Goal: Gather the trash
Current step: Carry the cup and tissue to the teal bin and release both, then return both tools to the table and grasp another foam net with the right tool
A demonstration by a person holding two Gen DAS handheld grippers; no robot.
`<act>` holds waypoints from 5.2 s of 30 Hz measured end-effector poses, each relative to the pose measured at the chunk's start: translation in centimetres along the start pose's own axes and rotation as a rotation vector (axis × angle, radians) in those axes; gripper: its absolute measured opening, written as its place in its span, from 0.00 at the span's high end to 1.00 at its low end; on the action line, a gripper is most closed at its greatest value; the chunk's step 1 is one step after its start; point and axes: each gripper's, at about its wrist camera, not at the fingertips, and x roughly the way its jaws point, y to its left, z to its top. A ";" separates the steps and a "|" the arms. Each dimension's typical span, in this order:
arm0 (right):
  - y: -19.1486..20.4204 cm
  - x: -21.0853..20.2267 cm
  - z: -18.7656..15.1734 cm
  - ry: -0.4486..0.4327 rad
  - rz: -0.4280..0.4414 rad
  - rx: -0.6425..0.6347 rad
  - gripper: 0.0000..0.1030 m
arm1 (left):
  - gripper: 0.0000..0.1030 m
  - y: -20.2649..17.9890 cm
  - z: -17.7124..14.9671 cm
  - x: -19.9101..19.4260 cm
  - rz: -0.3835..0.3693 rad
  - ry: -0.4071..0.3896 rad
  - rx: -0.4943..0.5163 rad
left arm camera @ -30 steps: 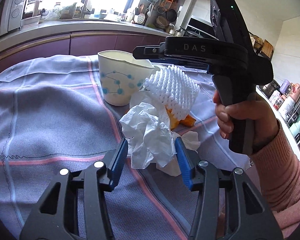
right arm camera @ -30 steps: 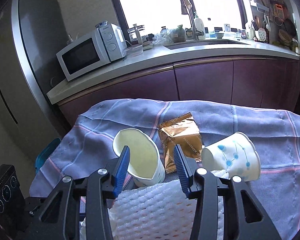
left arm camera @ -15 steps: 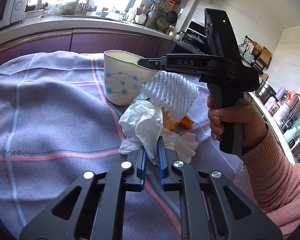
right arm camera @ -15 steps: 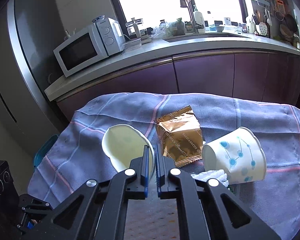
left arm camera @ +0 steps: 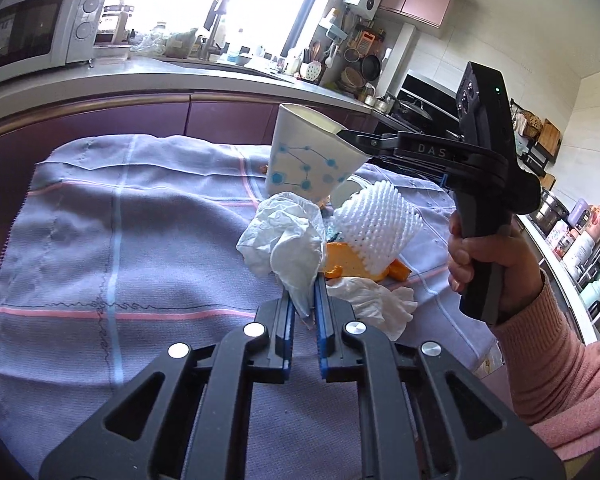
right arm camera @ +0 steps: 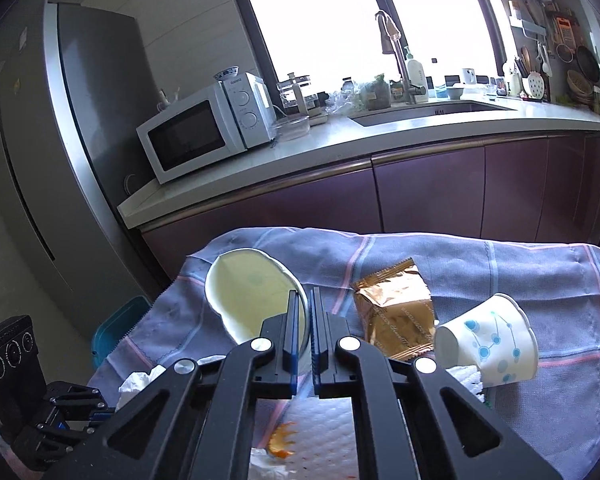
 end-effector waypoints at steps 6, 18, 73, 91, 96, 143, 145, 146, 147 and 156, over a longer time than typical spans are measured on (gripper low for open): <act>3.6 0.1 0.1 -0.008 0.093 -0.038 0.96 | 0.91 2.6 0.0 -4.2 0.080 -0.048 -0.020; 12.5 4.2 -0.3 0.059 0.292 -0.122 0.96 | 0.91 8.7 -0.8 -13.4 0.271 -0.157 -0.106; 27.8 19.1 -4.3 0.296 0.347 -0.321 0.80 | 0.63 27.2 -6.2 -15.4 0.591 -0.093 -0.364; 15.7 4.9 -4.3 0.133 0.264 -0.161 0.59 | 0.51 11.1 -2.2 -10.8 0.248 -0.161 -0.098; 10.7 1.4 -5.3 0.107 0.160 -0.098 0.58 | 0.50 6.5 -2.1 -6.9 0.136 -0.108 -0.054; -7.8 -7.5 -9.4 0.012 -0.111 0.253 0.54 | 0.44 -7.5 -2.2 7.0 -0.018 0.128 0.178; -8.3 -7.3 -9.4 0.017 -0.105 0.268 0.54 | 0.44 -7.6 -2.2 7.4 -0.013 0.140 0.178; -8.4 -7.2 -9.5 0.021 -0.097 0.276 0.53 | 0.44 -7.6 -2.2 7.6 -0.014 0.147 0.176; -8.5 -7.1 -9.4 0.023 -0.090 0.284 0.53 | 0.45 -7.6 -2.2 7.9 -0.016 0.155 0.174; -8.8 -5.7 -8.8 0.020 -0.046 0.308 0.53 | 0.47 -8.0 -2.3 9.1 -0.019 0.192 0.175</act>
